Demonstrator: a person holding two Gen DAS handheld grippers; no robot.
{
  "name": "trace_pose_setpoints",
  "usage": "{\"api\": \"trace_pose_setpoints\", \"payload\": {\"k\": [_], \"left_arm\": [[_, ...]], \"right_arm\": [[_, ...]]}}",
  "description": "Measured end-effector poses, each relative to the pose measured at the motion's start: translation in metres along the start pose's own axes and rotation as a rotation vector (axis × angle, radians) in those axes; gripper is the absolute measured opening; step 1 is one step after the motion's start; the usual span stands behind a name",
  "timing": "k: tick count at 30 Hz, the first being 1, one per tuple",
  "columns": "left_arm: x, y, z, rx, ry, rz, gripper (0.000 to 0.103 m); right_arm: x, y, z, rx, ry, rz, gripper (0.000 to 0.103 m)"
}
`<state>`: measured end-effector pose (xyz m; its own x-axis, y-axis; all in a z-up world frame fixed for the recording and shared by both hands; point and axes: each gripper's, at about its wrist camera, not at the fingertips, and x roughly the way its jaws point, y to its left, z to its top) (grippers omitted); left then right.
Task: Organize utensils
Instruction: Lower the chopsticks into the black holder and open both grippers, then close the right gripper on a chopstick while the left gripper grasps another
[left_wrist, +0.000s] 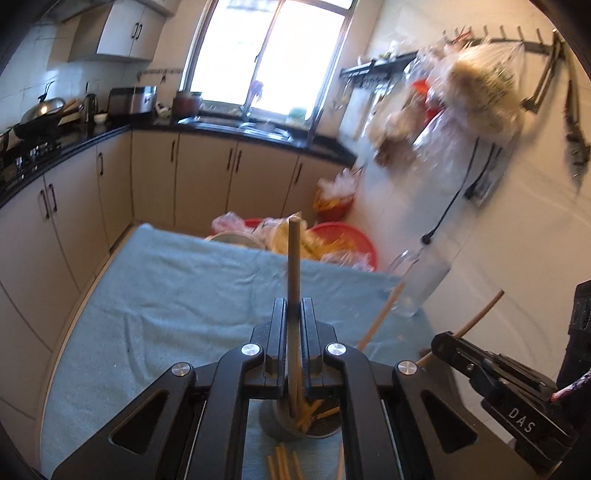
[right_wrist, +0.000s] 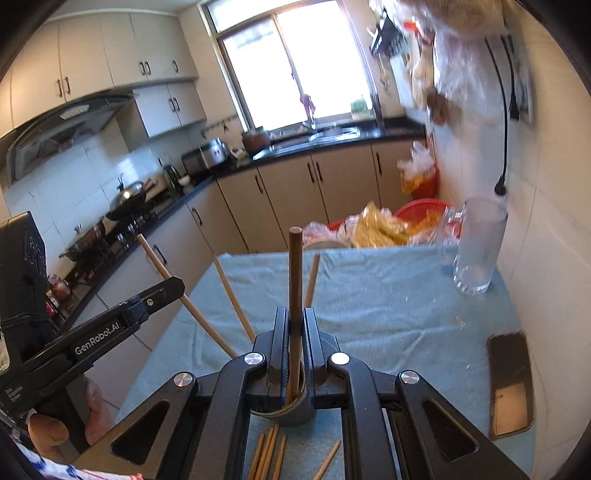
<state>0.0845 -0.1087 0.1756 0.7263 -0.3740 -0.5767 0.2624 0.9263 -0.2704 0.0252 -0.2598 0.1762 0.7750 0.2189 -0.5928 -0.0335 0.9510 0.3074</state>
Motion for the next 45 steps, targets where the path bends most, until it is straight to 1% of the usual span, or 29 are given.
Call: {"api": "trace_pose_setpoints", "payload": {"k": [5,8,10,11,12,13,14,15,16,21,24,26,28,29,31,32,33,34,35,36,37,39,41,43,44,45], "left_arm": [[0.010,0.010,-0.008,-0.016,0.043,0.010,0.006],[0.009,0.009,-0.008,-0.010,0.039,0.012,0.007],[0.005,0.007,-0.009,0.001,0.036,0.010,0.010],[0.002,0.006,-0.009,0.004,0.032,0.010,0.013],[-0.002,0.006,-0.009,0.006,0.026,0.010,0.021],[-0.006,0.006,-0.009,0.007,0.019,0.009,0.030],[-0.011,0.005,-0.010,0.009,0.009,0.010,0.034],[-0.016,0.006,-0.010,0.009,0.002,0.008,0.042],[-0.021,0.006,-0.011,0.008,-0.006,0.002,0.047],[-0.047,0.014,-0.021,0.012,-0.021,0.008,0.047],[-0.072,0.026,-0.033,-0.008,-0.038,0.020,0.047],[-0.086,0.033,-0.044,-0.015,-0.051,0.032,0.048],[-0.098,0.039,-0.061,-0.009,-0.053,0.053,0.049],[-0.100,0.041,-0.069,-0.001,-0.046,0.058,0.049],[-0.097,0.043,-0.093,0.020,-0.001,0.061,0.050],[-0.093,0.043,-0.103,0.025,0.027,0.056,0.050],[-0.089,0.044,-0.114,0.027,0.059,0.046,0.050],[-0.079,0.044,-0.129,0.024,0.109,0.033,0.050],[-0.073,0.045,-0.137,0.019,0.142,0.026,0.050],[-0.063,0.044,-0.148,0.015,0.187,0.009,0.049],[-0.057,0.044,-0.157,0.015,0.217,-0.005,0.049],[-0.043,0.039,-0.171,0.031,0.269,-0.029,0.049],[-0.031,0.031,-0.182,0.066,0.301,-0.035,0.044],[-0.021,0.025,-0.193,0.096,0.329,-0.050,0.035],[-0.018,0.024,-0.198,0.108,0.339,-0.051,0.032],[-0.013,0.022,-0.201,0.121,0.353,-0.043,0.025]], "right_arm": [[0.021,-0.008,-0.008,0.021,0.043,0.002,0.007],[0.029,-0.010,-0.008,0.032,0.058,0.000,0.008],[0.031,-0.011,-0.008,0.044,0.064,0.002,0.008],[0.031,-0.012,-0.009,0.051,0.064,0.006,0.010],[0.031,-0.012,-0.009,0.054,0.065,0.008,0.014],[0.031,-0.013,-0.009,0.059,0.067,0.008,0.024],[0.030,-0.013,-0.009,0.060,0.065,0.006,0.034],[0.029,-0.014,-0.008,0.058,0.059,0.001,0.038],[0.027,-0.013,-0.008,0.056,0.052,-0.003,0.042],[0.010,-0.012,-0.007,0.049,0.033,-0.016,0.043],[-0.008,-0.013,-0.010,0.049,0.011,-0.019,0.044],[-0.022,-0.014,-0.017,0.044,-0.003,-0.029,0.051],[-0.035,-0.017,-0.028,0.035,-0.010,-0.044,0.055],[-0.041,-0.020,-0.039,0.029,-0.002,-0.054,0.056],[-0.044,-0.024,-0.056,0.016,0.025,-0.069,0.056],[-0.044,-0.027,-0.072,0.004,0.056,-0.079,0.056],[-0.041,-0.029,-0.084,-0.007,0.080,-0.092,0.056],[-0.039,-0.031,-0.096,-0.018,0.099,-0.108,0.056],[-0.035,-0.034,-0.114,-0.034,0.131,-0.135,0.054],[-0.032,-0.037,-0.124,-0.038,0.150,-0.142,0.052],[-0.027,-0.041,-0.140,-0.035,0.189,-0.138,0.048],[-0.021,-0.049,-0.161,-0.008,0.240,-0.130,0.047],[-0.019,-0.056,-0.175,0.011,0.266,-0.124,0.047],[-0.017,-0.059,-0.183,0.017,0.278,-0.121,0.047],[-0.017,-0.060,-0.185,0.020,0.280,-0.121,0.047],[-0.017,-0.061,-0.187,0.025,0.281,-0.119,0.047]]}}
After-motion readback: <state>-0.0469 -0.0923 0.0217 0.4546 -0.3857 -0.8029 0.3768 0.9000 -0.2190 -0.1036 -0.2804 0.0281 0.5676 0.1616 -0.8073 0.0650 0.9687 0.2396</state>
